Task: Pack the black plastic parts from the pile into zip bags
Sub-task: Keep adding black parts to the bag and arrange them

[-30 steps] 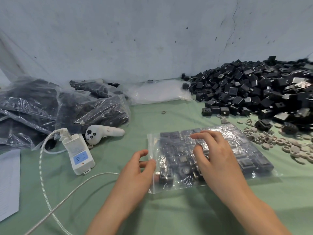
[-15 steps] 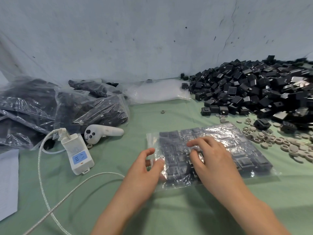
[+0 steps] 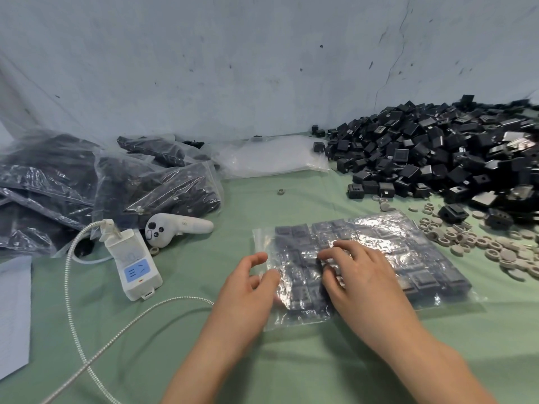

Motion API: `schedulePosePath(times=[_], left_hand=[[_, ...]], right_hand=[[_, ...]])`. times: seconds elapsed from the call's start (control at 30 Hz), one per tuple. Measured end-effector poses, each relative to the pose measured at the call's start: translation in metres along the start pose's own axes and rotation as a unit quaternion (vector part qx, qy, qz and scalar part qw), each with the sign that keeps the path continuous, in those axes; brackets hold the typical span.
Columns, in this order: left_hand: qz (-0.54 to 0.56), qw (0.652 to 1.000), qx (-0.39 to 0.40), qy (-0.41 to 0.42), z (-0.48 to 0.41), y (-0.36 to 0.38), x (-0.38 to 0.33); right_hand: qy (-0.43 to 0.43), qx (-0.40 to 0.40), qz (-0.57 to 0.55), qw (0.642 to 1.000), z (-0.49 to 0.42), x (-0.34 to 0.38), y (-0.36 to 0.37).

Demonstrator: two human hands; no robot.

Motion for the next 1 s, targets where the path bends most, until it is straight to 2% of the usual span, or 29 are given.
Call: schedulePosePath(times=[0.3,0.53,0.67,0.83,1.0], left_hand=[[-0.029,0.998,-0.048,0.013,-0.004,-0.013,-0.002],[-0.122,0.989,-0.083,0.018,-0.005,-0.021,-0.003],[-0.213,0.971,-0.102,0.023,-0.002,-0.022,-0.008],[-0.245,0.949,-0.164,0.115,0.006,-0.020,-0.039],[-0.235,0.932,-0.164,0.222,0.008,0.006,-0.074]], right_hand=[[-0.006,0.007,0.022,1.000,-0.002,0.004,0.002],[-0.013,0.018,0.010,1.000,-0.010,0.005,0.003],[-0.007,0.012,-0.032,0.999,-0.015,0.004,-0.001],[0.006,-0.003,-0.047,0.999,-0.025,-0.002,-0.009],[0.024,-0.007,-0.011,1.000,-0.036,-0.013,-0.011]])
Point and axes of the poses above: each hand's wrist, its own z-axis away from the middle knuckle, its own y-axis out of the palm, x = y × z, the point moved 10 cm from there along -z, towards the middle knuckle, and after that the axes turned 10 degrees about -z, right-handed, at the moved point
